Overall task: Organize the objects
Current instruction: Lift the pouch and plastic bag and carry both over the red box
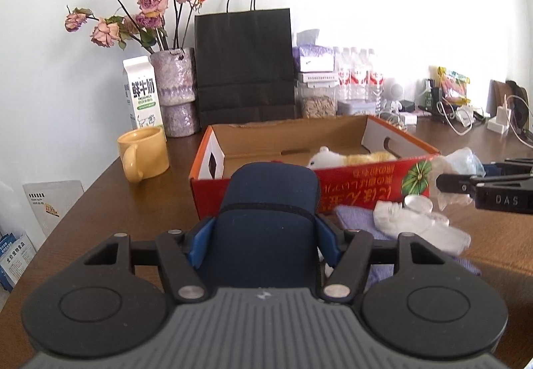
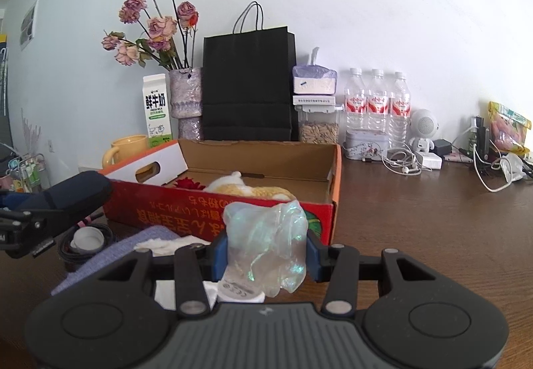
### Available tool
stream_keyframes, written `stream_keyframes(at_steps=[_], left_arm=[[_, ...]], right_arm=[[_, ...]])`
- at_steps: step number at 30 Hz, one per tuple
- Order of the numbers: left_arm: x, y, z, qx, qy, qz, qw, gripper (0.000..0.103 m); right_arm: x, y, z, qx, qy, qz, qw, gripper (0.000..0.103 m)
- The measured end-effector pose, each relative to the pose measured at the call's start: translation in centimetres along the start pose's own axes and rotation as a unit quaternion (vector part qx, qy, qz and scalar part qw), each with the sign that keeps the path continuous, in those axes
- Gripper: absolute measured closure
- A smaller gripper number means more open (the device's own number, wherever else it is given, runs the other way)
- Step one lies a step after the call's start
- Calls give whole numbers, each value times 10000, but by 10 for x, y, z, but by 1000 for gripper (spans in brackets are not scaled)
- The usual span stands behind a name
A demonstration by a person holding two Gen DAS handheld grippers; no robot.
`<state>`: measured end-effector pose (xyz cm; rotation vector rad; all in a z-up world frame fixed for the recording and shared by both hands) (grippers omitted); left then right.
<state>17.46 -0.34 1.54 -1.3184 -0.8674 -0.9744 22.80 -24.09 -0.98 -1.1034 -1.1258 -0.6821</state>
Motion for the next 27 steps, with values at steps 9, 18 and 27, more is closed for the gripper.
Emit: stream_keyframes(at_steps=[9, 18, 27], left_arm=[[31, 16, -3, -14, -178, -191, 9997, 38], [65, 42, -9, -42, -321, -353, 9989, 38], [93, 81, -11, 47, -404, -375, 9985, 38]], right_arm=[[24, 15, 15, 95, -92, -170, 9998, 59], [52, 40, 25, 152, -222, -312, 9992, 59], [75, 78, 28, 207, -227, -307, 9991, 59]])
Point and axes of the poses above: each gripper's, at about its wrist camera, not at the fingertips, and y roughly the way its jaws point, z to its left, x to its top, the point moved 2 cm from there along y, roughly the way its jaws point, and after that the axes turned 2 degrees about -z, right-handed, at the moved point
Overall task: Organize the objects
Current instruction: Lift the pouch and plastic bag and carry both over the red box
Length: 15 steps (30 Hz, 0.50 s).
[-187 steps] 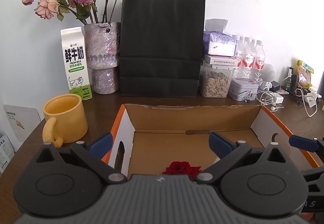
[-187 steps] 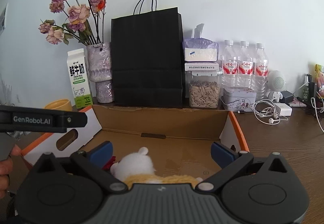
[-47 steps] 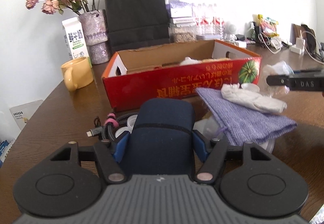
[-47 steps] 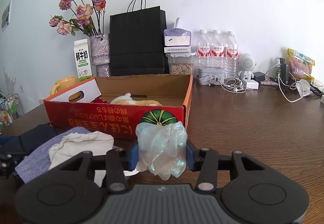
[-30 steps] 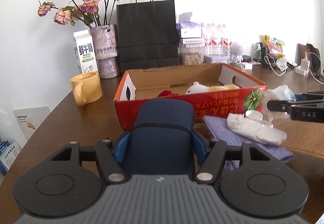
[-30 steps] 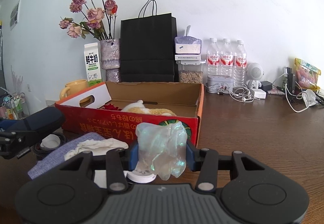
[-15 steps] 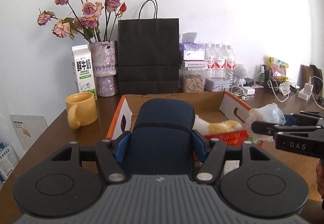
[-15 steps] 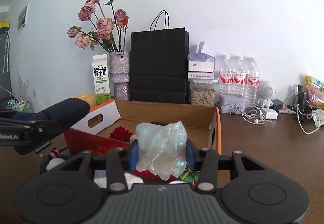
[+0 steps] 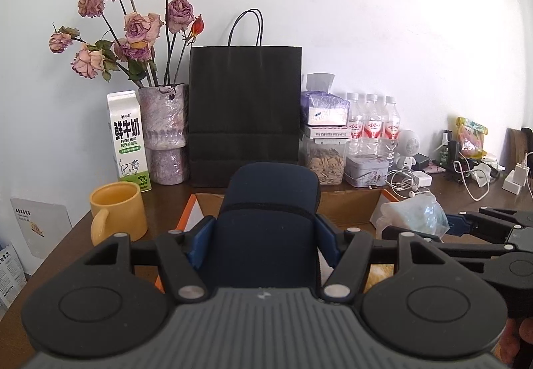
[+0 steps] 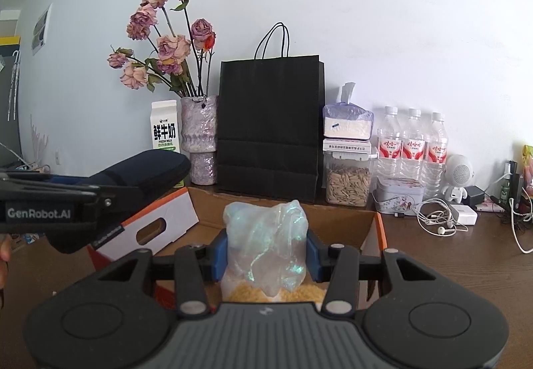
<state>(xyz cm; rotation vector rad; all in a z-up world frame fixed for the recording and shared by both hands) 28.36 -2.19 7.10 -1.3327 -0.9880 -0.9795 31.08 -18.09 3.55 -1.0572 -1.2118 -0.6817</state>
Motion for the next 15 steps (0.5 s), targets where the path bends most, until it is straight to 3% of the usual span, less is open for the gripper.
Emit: stream_keyframes(at_steps=[15], left_arm=[[15, 74, -2, 132, -225, 237, 9994, 38]], right_arm=[[17, 73, -7, -81, 29, 267, 9996, 59]])
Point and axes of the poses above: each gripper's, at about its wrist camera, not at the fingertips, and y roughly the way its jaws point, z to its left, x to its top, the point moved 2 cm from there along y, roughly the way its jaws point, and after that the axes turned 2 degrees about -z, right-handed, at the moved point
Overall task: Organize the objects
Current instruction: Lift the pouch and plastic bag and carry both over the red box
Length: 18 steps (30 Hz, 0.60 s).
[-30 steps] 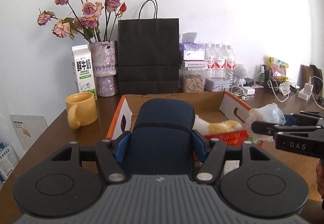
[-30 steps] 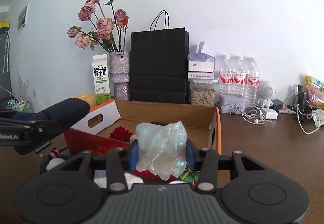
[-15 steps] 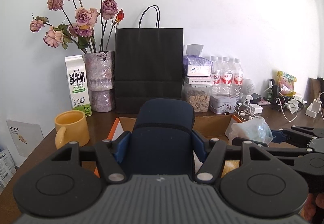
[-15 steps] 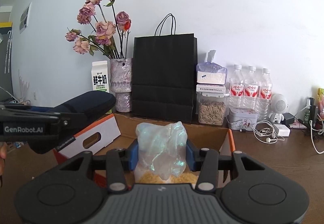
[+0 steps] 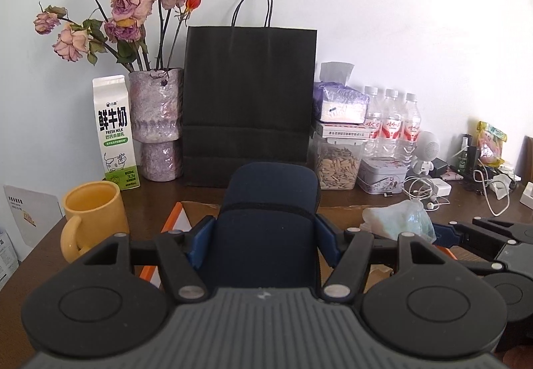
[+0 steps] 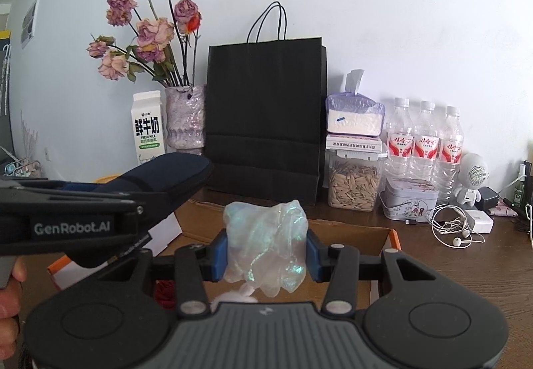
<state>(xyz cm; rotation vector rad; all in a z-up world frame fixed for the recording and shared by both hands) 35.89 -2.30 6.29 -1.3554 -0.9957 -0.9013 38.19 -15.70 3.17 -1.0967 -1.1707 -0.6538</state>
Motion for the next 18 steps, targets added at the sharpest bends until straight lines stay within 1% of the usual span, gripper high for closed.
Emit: stream_keyframes(at_steps=[2, 6, 10, 11, 12, 13, 14, 15, 16, 17, 18], left_arm=[[-2, 9, 2, 84, -13, 28, 10000, 38], [-7, 26, 7, 140, -21, 232, 9996, 38], [-12, 32, 8, 192, 17, 341, 9992, 38], [-13, 32, 8, 192, 19, 357, 9992, 38], [-14, 32, 8, 212, 25, 371, 9991, 38], [-14, 31, 8, 257, 9, 383, 9989, 37], [-15, 31, 8, 304, -16, 382, 9988, 35], [-15, 30, 9, 349, -31, 351, 9988, 33], [-14, 29, 9, 395, -42, 300, 9988, 18], [-13, 29, 10, 449, -46, 281, 9986, 0], [-13, 27, 10, 496, -50, 220, 9985, 0]], right_arm=[[-2, 9, -2, -50, -16, 48, 10000, 59], [-9, 22, -11, -136, 44, 226, 9996, 59], [-13, 27, -17, -198, 112, 312, 9993, 58], [-14, 27, -17, -209, 130, 329, 9992, 54], [-15, 29, -18, -214, 145, 350, 9991, 51], [-16, 30, -19, -233, 150, 382, 9989, 45], [-17, 31, -20, -255, 164, 405, 9987, 27], [-18, 31, -20, -273, 179, 425, 9986, 15], [-18, 32, -21, -286, 183, 448, 9984, 0], [-18, 31, -21, -302, 179, 436, 9984, 0], [-18, 30, -21, -313, 173, 434, 9984, 0]])
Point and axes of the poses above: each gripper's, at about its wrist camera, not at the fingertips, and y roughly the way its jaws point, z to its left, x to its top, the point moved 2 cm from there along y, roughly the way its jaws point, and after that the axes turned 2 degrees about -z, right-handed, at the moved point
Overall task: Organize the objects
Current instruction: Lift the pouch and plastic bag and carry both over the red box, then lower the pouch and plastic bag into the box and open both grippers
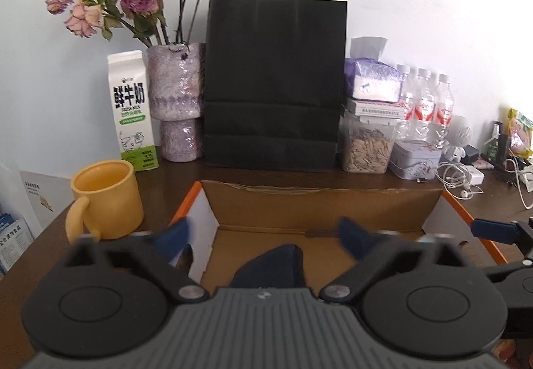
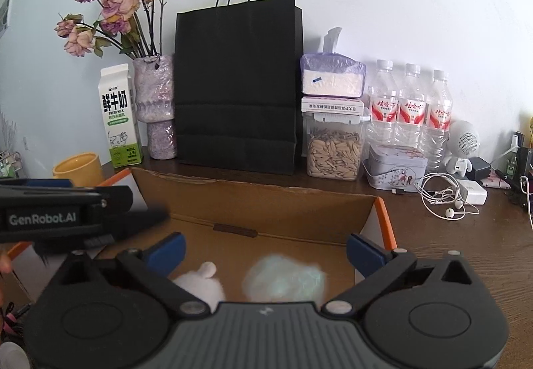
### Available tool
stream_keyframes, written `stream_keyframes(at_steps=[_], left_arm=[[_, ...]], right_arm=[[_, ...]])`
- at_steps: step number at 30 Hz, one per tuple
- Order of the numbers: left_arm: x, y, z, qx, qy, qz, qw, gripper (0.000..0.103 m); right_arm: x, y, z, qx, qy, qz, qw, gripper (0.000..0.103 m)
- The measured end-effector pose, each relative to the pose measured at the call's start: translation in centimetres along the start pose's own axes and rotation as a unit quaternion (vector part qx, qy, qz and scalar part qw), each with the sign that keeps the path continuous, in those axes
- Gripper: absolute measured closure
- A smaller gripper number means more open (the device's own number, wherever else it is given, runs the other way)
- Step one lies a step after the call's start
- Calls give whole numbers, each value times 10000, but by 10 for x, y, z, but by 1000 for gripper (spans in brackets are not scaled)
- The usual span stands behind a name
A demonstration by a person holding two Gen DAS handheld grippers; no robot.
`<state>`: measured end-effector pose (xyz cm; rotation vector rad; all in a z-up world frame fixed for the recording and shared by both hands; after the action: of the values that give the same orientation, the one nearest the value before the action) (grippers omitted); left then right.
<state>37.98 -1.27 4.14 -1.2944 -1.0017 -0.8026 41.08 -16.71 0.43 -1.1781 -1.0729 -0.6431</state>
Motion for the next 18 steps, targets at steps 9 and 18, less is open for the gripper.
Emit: stream_keyframes(at_steps=[9, 18], left_arm=[[-4, 5, -1, 22, 23, 161, 9999, 0], [-3, 0, -1, -72, -3, 111, 9999, 0]], right_arm=[[0, -3, 1, -1, -11, -13, 10000, 0], [-1, -7, 1, -2, -6, -20, 10000, 0]])
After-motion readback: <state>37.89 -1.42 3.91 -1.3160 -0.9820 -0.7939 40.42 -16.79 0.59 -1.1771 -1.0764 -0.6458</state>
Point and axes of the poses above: each gripper's, at about its wrist camera, not at the fingertips, and y roughly the way its jaws point, z to its left, x to its top, the point moved 2 cm from there along y, roughly the way its jaws point, and after that the axes turned 2 degrees about -z, right-handed, at the moved point
